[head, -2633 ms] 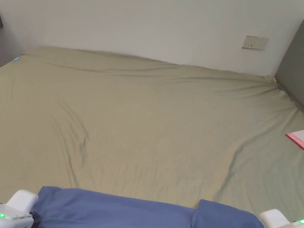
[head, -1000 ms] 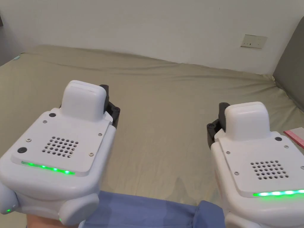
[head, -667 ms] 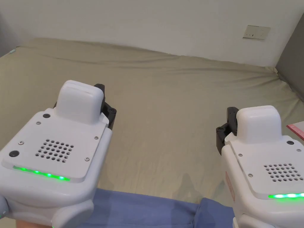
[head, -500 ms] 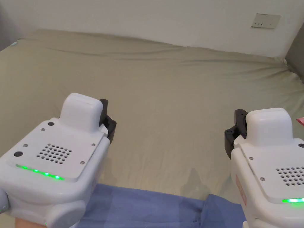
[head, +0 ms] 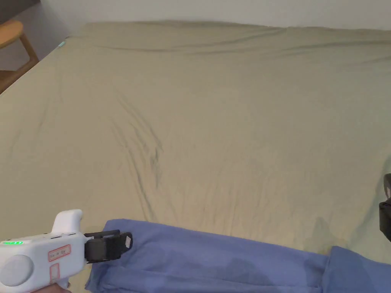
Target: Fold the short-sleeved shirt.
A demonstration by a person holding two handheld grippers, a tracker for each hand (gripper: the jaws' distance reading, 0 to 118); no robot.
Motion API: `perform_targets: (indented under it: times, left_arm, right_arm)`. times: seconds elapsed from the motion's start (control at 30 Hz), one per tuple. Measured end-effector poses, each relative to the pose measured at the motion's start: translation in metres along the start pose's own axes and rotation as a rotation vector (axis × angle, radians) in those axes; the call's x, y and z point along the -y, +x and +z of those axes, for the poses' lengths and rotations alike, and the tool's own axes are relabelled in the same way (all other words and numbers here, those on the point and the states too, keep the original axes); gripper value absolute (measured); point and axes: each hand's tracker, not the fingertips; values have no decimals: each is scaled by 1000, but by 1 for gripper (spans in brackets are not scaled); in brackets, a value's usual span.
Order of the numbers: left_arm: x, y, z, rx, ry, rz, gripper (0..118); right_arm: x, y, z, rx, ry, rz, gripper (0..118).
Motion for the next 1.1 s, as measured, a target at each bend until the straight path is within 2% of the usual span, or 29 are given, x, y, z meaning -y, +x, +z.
perform_targets:
  times: [0.07,0.2,0.3,0.37,0.43,0.5,0.53,0.57,0.6,0.63,0.67,0.7,0.8,0.97,1.1]
  left_arm:
    - [2,-34,3,109,-35,144,109]
    - [10,-71,-6,276,-85,340,109]
    - [18,-66,-5,365,-41,370,110]
    - [20,-68,-10,438,-42,439,110]
    - [28,-62,-21,549,-111,510,105]
    - [36,-45,-36,538,-108,474,87]
    - [36,-39,-40,561,-96,462,74]
    - [37,-37,-52,509,-104,475,37]
    - [38,-34,-58,426,-130,469,8]
    - [43,-31,-66,299,-160,404,8]
    - [42,-34,-62,486,-97,464,8]
    - [38,-32,-46,433,-115,487,8]
    - [33,-9,-36,348,-113,355,8]
    - [21,-11,-27,255,-72,224,8]
    - [15,-16,-25,179,-116,193,8]
  right_arm:
    - [1,0,2,-15,-16,-8,2]
    - [1,-4,4,-18,-28,-7,2]
    - [0,-6,7,-43,-38,-24,2]
    - [0,-9,10,-46,-39,-22,2]
    - [-1,-12,11,-50,-37,-13,2]
    - [-1,-14,13,-59,-36,-11,2]
    - [-2,-15,13,-62,-36,-10,2]
    - [-3,-16,15,-65,-35,-10,2]
    - [-4,-16,17,-68,-33,-9,2]
    - [-5,-16,19,-71,-30,-8,2]
    - [-6,-15,21,-70,-26,-5,2]
    - [-7,-14,24,-66,-21,-4,2]
    - [-11,-9,32,-56,-9,-7,2]
    - [-11,-4,36,-36,-4,-8,2]
    - [-11,-5,38,-31,-7,-4,2]
